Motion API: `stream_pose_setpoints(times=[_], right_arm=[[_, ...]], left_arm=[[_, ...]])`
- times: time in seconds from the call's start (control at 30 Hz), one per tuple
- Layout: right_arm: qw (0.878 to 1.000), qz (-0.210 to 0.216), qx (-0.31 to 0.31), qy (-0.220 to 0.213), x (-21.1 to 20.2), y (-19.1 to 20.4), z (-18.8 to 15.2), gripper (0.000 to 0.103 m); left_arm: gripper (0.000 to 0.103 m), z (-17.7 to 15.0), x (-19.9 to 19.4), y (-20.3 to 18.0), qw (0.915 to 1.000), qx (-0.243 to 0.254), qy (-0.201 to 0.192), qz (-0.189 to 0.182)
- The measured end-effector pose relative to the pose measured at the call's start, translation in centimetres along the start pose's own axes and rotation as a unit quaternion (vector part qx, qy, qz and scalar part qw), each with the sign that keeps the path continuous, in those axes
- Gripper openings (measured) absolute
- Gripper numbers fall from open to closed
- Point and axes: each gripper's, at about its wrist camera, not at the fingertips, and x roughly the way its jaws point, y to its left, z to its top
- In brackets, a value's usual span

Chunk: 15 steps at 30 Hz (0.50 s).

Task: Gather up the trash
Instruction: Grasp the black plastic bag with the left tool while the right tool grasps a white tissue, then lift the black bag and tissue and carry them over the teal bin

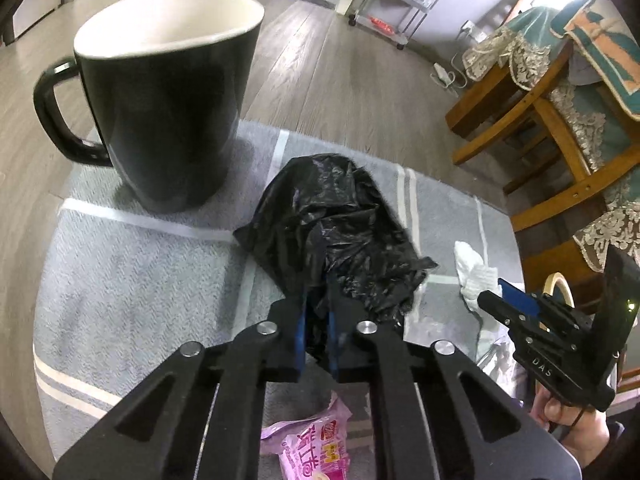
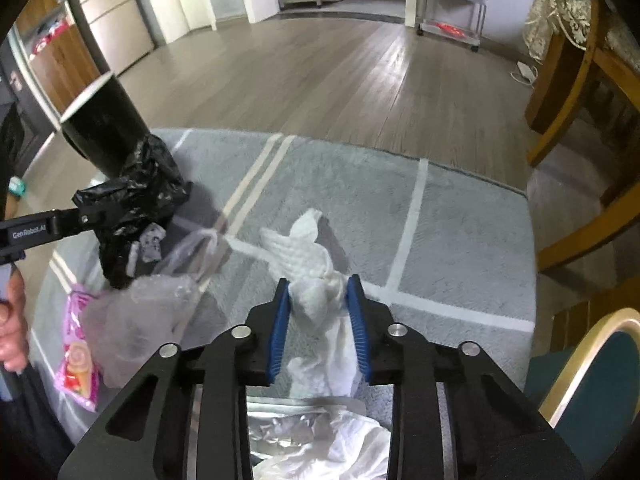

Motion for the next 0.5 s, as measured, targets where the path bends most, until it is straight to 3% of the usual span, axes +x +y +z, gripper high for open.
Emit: stream_pose_setpoints(times=[0.37,0.5], right_arm=[[0.997,0.015,0.025,-0.075,-5.7,-0.3,0.1,0.028],[0.989,0.055,0.060,-0.121,-8.0,-1.0,-0.4,0.028]], left_arm=[[0.005,-0.3,-5.4,-2.1,0.9952,0.058,-0.079,0.005],[0.005,-0.2,-7.5,-2.8,0.9924,0.070,-0.101,0.004]])
